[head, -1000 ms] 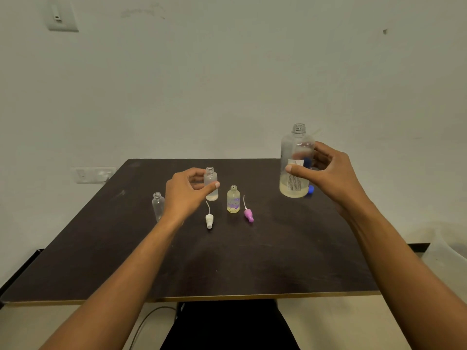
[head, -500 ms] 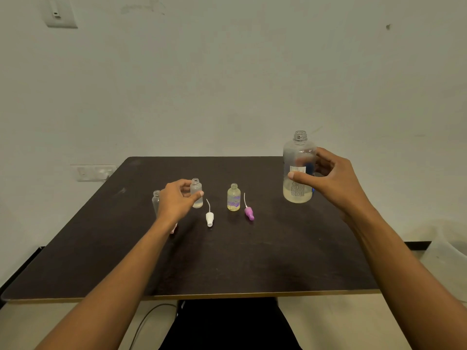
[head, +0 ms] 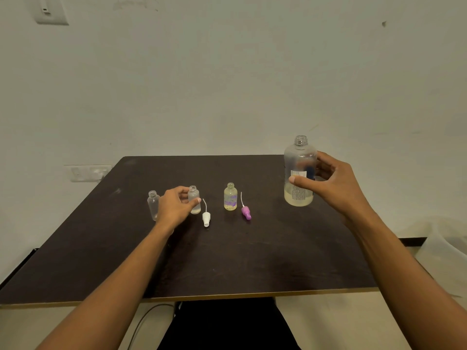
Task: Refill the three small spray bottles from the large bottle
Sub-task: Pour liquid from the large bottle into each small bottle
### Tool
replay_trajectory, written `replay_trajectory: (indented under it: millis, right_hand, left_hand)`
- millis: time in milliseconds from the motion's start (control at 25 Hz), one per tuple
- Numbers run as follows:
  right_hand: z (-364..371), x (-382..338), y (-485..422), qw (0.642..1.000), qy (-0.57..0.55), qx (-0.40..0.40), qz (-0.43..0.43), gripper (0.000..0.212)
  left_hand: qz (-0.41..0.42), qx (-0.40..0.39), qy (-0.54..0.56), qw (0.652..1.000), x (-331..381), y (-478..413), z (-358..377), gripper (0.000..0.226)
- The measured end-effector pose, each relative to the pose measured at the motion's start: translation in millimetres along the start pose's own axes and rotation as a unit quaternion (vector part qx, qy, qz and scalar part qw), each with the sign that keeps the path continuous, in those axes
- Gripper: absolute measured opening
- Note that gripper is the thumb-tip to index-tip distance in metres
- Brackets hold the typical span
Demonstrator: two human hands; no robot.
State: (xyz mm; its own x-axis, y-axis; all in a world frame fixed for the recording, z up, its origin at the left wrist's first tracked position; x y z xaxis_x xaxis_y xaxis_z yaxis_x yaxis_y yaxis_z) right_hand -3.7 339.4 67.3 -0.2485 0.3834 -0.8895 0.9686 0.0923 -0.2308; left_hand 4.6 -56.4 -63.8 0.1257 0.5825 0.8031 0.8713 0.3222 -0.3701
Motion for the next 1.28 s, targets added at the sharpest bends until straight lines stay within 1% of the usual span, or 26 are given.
replay_trajectory:
  millis: [160,200,280,360,400,520,640,800,960,1120,1280]
  right_hand:
    - [-0.2,1.6,-0.7,1.000,0.005,0.002,0.004,0.092]
    - [0.3,1.4,-0.4,1.000,0.006,0.001,0.003,0.092]
    - [0.8,1.1,0.3,1.000,0.006,-0.003,0.001,0.089]
    - [0.4,0.7,0.5,1.000,0.006,-0.004,0.000,0.089]
    - [0.6,0.5,0.3,1.000,0.007,-0.002,0.000,0.090]
    - [2.3,-1.5,0.2,1.000,-0.003,0.002,-0.003,0.088]
    - [3.6,-3.4,1.4,1.000,-0.011,0.011,-0.014,0.088]
    - [11.8,-6.1,3.3,1.000,-0.021,0.003,-0.014,0.089]
    - [17.9,-8.9,4.3,1.000,-0.029,-0.004,-0.012,0.088]
    - [20.7,-10.1,6.2,1.000,-0.028,-0.011,-0.006,0.087]
    - [24.3,-10.9,8.5,0.999,-0.028,-0.023,-0.006,0.080]
  left_hand:
    - [-0.001,-0.012,-0.013,1.000,-1.4,1.2,2.0,0.045]
    - [0.002,-0.015,-0.015,1.000,-0.2,2.2,1.7,0.050]
    - [0.016,-0.021,-0.017,1.000,7.9,3.9,-0.3,0.068]
    - [0.045,-0.014,-0.021,0.999,24.2,2.4,-9.5,0.081]
    - [0.065,-0.002,-0.023,0.998,34.7,0.3,-18.6,0.082]
    - [0.119,0.044,-0.007,0.992,65.3,-4.2,-57.4,0.075]
    - [0.138,0.069,-0.008,0.988,77.2,-3.9,-91.1,0.068]
    - [0.110,0.061,-0.049,0.991,51.8,4.9,-111.9,0.067]
    - [0.055,0.033,-0.076,0.995,13.7,13.3,-111.2,0.073]
    - [0.012,0.013,-0.066,0.998,-15.7,19.3,-100.3,0.074]
    - [-0.005,0.001,-0.076,0.997,-30.1,21.1,-93.3,0.072]
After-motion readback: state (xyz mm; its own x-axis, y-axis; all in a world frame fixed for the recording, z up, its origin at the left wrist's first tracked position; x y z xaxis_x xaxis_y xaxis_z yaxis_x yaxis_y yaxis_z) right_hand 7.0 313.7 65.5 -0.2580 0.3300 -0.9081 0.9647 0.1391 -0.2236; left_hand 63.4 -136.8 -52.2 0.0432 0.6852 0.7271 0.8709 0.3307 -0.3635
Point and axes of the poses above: each hand's wrist, its own y-axis away from the middle knuckle, its own z-axis out of the palm, x = y × z, the point moved 8 cm from there along -y, towards the middle knuckle, and after that the axes turned 13 degrees about z, right-handed, at the moved point
